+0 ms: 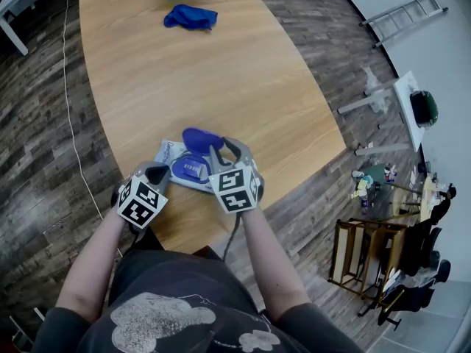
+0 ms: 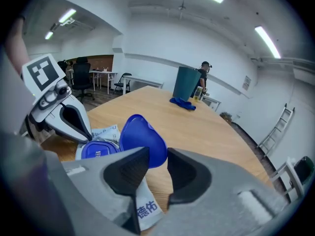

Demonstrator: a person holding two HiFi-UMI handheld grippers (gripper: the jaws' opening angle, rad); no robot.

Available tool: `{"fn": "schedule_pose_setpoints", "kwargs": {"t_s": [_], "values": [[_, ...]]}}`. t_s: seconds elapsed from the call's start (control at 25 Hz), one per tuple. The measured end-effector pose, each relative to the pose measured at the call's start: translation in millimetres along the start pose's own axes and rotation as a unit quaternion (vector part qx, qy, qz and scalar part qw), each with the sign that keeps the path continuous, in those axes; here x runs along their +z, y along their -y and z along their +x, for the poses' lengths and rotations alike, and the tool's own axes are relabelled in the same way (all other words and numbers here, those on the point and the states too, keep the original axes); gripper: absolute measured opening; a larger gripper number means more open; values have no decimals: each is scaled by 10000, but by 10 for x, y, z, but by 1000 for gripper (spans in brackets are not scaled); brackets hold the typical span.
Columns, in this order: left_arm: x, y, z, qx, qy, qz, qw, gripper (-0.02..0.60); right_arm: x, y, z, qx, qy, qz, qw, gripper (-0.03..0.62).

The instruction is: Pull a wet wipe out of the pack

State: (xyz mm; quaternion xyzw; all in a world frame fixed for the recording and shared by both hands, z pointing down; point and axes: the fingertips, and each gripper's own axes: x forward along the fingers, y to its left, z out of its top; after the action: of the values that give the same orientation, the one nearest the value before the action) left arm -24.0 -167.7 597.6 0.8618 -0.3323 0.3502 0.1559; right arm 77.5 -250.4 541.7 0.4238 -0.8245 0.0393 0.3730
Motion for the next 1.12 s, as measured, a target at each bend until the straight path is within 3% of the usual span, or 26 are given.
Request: {"fn": "schedule_pose_setpoints", "kwargs": {"t_s": [0.48,0.64,0.76,0.88,0.96,1.04,1.12], "values": [[9,-5,0,39,24,24,10000,18,-151,4,224,155,-260,181,9994,106],[-12,-27,6,112,69,86,9999,18,-98,14,204,119,-103,278,9995,106],[-6,-67,-7,99,155,-79,9998,29,-16,36,44,4,193,397,9990,106],[67,-82,-89,74,370,-651,9972,62,-36,-11,-221,-95,428,528,9976,104],[130,-34,-185,76,515,-856,9950,130,-129,-104,-388,-85,455,630,9969,65],[233,71,-274,127,681,-613,9957,173,-276,-221,-493,-20,388,707,9967,20],[311,247,-291,95,736,-186,9971,207,-444,-335,-524,83,262,808,9963,15]]}}
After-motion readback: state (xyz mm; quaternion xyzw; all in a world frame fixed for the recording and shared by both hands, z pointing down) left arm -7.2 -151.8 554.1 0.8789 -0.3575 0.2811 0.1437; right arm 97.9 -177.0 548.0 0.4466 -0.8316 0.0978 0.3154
